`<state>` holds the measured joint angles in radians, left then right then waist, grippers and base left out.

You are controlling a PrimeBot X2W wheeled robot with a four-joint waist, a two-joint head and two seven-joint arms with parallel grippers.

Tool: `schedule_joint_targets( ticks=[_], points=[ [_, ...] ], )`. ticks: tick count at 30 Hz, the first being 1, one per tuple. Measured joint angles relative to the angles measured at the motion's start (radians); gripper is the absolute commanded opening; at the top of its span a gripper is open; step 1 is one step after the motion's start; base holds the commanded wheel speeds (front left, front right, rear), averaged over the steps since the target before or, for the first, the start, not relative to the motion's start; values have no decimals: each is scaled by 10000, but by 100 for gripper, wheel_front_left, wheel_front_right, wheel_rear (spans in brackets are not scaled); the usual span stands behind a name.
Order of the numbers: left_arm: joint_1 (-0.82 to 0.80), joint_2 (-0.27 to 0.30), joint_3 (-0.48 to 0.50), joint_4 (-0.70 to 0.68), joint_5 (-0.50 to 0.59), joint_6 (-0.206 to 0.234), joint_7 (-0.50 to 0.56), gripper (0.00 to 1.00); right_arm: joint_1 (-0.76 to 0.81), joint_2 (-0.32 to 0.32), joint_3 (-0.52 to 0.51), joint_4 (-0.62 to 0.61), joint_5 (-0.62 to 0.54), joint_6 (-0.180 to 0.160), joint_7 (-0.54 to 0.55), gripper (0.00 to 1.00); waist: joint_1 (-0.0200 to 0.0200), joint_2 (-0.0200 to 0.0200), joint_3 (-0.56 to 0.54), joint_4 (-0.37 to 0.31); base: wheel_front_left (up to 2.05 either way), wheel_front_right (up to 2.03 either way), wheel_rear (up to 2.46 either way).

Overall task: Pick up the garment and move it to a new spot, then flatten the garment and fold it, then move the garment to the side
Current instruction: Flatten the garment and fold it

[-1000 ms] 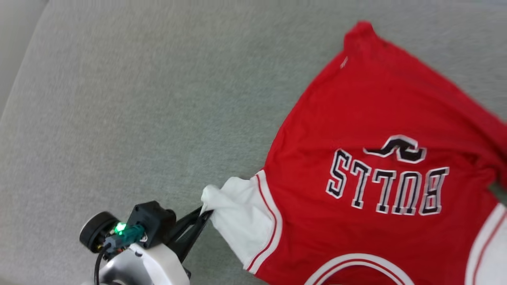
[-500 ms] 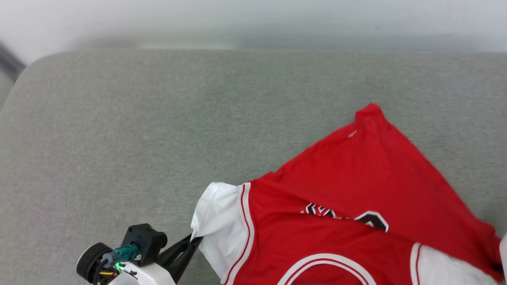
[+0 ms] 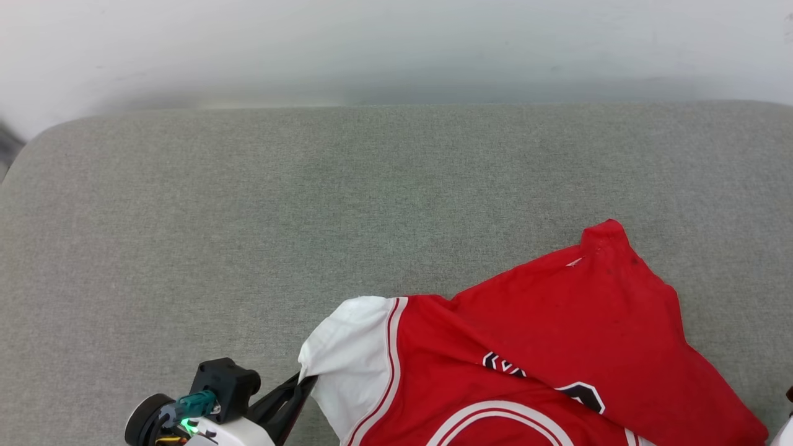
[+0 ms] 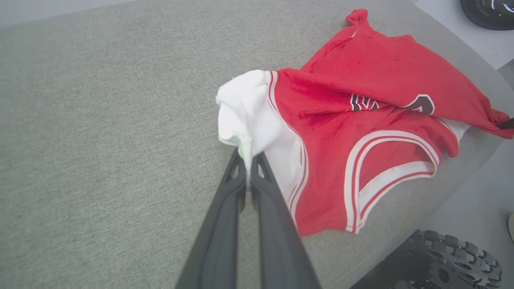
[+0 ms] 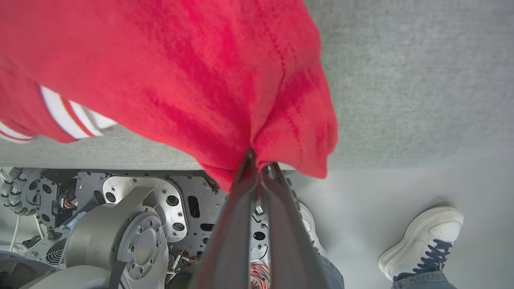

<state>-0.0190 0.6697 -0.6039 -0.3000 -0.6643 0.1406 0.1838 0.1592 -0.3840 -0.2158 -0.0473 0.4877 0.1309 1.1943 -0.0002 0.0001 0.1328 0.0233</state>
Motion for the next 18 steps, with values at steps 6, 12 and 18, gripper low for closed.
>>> schedule_joint_targets(
  ticks=[6,12,18],
  points=[
    [6,59,0,-81,0,4,69,0,-198,-88,136,-109,199,0,-569,100,0,0,-34,69,0,0,0],
    [-51,50,-90,-228,92,0,107,0,-1150,-343,238,-698,1011,0,-763,100,1,0,107,235,0,0,0],
    [-317,6,-215,-456,311,-59,155,0,-2558,-894,506,-1252,1070,0,-506,100,2,0,465,528,0,0,0]
  ],
)
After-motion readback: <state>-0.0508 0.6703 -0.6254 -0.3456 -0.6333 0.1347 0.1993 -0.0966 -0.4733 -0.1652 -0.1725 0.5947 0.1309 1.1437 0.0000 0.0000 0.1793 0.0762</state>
